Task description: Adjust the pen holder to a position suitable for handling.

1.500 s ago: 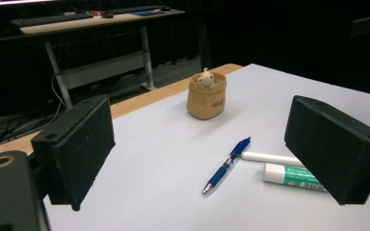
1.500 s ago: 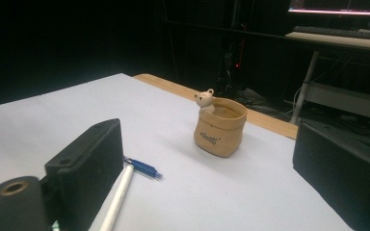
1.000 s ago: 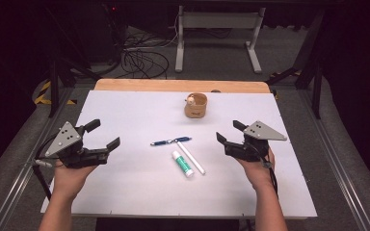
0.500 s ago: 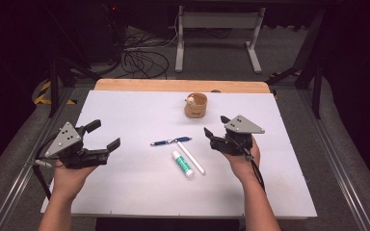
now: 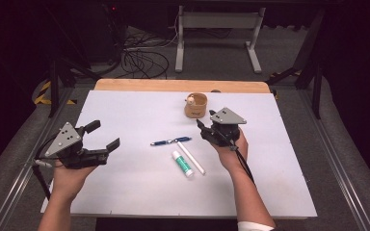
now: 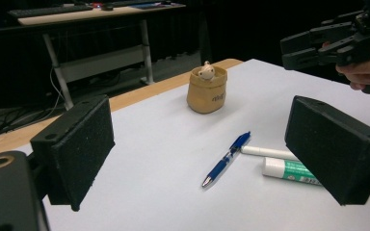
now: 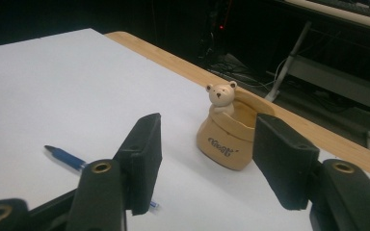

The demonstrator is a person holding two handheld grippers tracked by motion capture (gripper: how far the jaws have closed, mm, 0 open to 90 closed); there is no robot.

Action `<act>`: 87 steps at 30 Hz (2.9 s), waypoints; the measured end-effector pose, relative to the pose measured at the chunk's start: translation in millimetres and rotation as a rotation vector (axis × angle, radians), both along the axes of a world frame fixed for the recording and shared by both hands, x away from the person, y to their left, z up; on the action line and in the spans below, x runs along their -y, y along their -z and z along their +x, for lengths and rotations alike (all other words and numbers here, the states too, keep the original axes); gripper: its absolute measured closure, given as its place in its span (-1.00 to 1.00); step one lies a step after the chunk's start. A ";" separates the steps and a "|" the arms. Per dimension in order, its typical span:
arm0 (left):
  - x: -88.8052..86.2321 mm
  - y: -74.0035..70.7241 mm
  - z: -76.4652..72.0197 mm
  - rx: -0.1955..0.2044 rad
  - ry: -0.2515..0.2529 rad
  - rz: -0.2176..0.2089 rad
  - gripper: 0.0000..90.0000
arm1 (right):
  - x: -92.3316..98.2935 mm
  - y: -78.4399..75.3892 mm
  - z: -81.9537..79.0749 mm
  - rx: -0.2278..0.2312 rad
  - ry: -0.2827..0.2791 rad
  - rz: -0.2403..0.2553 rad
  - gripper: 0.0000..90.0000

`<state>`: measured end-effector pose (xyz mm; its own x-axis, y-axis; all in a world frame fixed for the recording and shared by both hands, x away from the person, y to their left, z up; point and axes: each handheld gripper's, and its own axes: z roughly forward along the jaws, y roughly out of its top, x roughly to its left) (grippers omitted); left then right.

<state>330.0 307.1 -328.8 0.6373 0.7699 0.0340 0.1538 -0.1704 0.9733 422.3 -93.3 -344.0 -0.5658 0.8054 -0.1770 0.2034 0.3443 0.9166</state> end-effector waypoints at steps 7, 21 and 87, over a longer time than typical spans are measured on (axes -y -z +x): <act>0.5 1.4 1.0 -0.005 -0.003 0.008 -0.77 | -6.6 6.6 12.1 0.015 0.021 -0.020 0.06; 0.7 2.9 2.2 -0.013 0.001 0.009 -0.77 | -27.2 15.3 41.9 0.045 0.029 -0.080 0.10; -5.1 9.0 6.6 -0.033 -0.007 0.001 -0.76 | -68.2 60.1 124.3 0.000 0.156 -0.104 0.40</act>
